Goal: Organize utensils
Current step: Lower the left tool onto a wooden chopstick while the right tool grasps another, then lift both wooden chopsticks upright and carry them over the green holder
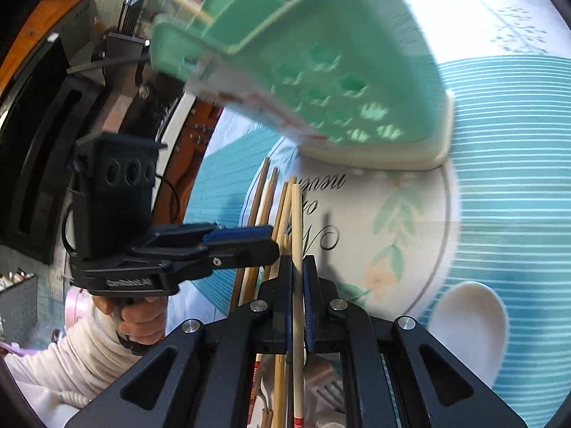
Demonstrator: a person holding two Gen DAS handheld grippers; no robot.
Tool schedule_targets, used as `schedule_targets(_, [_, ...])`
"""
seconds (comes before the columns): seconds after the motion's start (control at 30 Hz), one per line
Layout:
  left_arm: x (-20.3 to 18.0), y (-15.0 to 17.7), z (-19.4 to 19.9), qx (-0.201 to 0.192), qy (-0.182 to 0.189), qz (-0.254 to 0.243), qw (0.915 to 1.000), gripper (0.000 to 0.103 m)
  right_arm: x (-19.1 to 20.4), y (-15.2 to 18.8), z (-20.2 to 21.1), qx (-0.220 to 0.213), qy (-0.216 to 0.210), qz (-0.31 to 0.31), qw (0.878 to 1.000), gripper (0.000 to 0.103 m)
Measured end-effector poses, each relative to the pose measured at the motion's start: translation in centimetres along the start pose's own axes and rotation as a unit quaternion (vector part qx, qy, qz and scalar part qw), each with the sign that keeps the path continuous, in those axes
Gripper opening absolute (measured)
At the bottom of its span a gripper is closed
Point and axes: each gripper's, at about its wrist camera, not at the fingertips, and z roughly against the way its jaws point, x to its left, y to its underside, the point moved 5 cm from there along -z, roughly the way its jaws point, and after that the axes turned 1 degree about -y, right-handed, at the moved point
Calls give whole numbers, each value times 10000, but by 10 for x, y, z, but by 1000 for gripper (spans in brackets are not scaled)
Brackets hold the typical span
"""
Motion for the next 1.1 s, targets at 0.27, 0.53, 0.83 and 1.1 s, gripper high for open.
schedule_targets(0.27, [-6, -7, -7, 126, -25, 106, 9999, 18, -1, 3, 26, -277, -198, -96, 9994, 5])
schedule_targets(0.53, [-20, -1, 1, -175, -393, 156, 9990, 4, 4, 15, 50, -409, -276, -73, 9988, 5])
schedule_targets(0.83, [-28, 17, 45, -820, -438, 227, 9954, 3, 23, 18, 78, -633, -337, 89, 9974, 5])
schedule_targets(1.1, [-46, 31, 97, -1485, -576, 137, 9871, 3, 57, 21, 115, -899, -265, 418, 9947, 5])
